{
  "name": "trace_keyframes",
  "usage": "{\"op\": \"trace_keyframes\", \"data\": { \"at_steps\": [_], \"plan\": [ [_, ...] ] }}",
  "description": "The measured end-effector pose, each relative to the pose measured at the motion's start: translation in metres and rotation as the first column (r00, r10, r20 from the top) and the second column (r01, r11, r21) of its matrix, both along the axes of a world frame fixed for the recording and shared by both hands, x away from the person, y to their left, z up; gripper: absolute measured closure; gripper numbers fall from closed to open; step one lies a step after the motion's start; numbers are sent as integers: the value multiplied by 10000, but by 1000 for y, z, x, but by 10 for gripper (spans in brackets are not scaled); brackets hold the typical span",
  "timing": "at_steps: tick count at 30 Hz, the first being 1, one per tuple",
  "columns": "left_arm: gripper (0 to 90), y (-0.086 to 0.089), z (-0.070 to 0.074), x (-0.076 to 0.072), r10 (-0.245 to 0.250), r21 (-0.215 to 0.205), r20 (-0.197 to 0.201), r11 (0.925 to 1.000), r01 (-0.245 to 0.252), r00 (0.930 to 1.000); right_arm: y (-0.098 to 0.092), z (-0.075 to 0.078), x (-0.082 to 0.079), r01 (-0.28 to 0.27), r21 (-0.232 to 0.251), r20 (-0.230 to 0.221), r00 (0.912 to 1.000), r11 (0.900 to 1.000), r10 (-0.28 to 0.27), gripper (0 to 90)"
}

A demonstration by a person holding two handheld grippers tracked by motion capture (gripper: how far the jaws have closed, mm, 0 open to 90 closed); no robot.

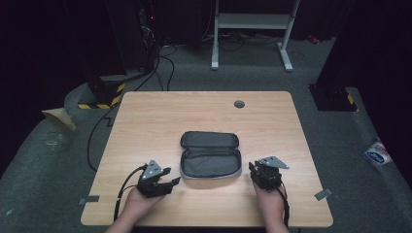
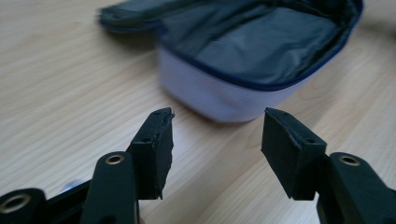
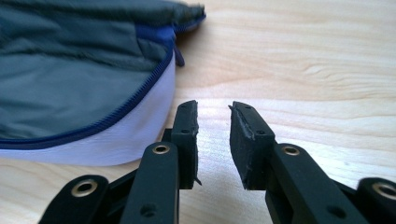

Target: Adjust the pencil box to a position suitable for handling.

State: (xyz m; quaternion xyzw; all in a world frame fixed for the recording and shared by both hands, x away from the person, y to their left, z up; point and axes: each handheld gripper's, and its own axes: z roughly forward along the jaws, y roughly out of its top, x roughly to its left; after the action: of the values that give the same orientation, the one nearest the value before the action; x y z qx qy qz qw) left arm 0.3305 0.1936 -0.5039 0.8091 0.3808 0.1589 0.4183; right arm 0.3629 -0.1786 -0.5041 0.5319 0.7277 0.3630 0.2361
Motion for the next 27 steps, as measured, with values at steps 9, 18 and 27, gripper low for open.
{"op": "trace_keyframes", "data": {
  "at_steps": [9,18,27],
  "plan": [
    [436,-13,-6,2,-211,14,-157,9998,211,9997,20,-7,10,-614,-224,-160,9980,9979,610,707],
    [429,-1,-8,-2,-54,-119,-232,9999,51,9997,36,-10,9,-955,-175,-81,9954,9953,954,706],
    [437,23,-2,-6,460,-63,-31,9989,-460,9989,28,-9,-3,-965,-24,107,9953,9953,966,652]
  ]
}}
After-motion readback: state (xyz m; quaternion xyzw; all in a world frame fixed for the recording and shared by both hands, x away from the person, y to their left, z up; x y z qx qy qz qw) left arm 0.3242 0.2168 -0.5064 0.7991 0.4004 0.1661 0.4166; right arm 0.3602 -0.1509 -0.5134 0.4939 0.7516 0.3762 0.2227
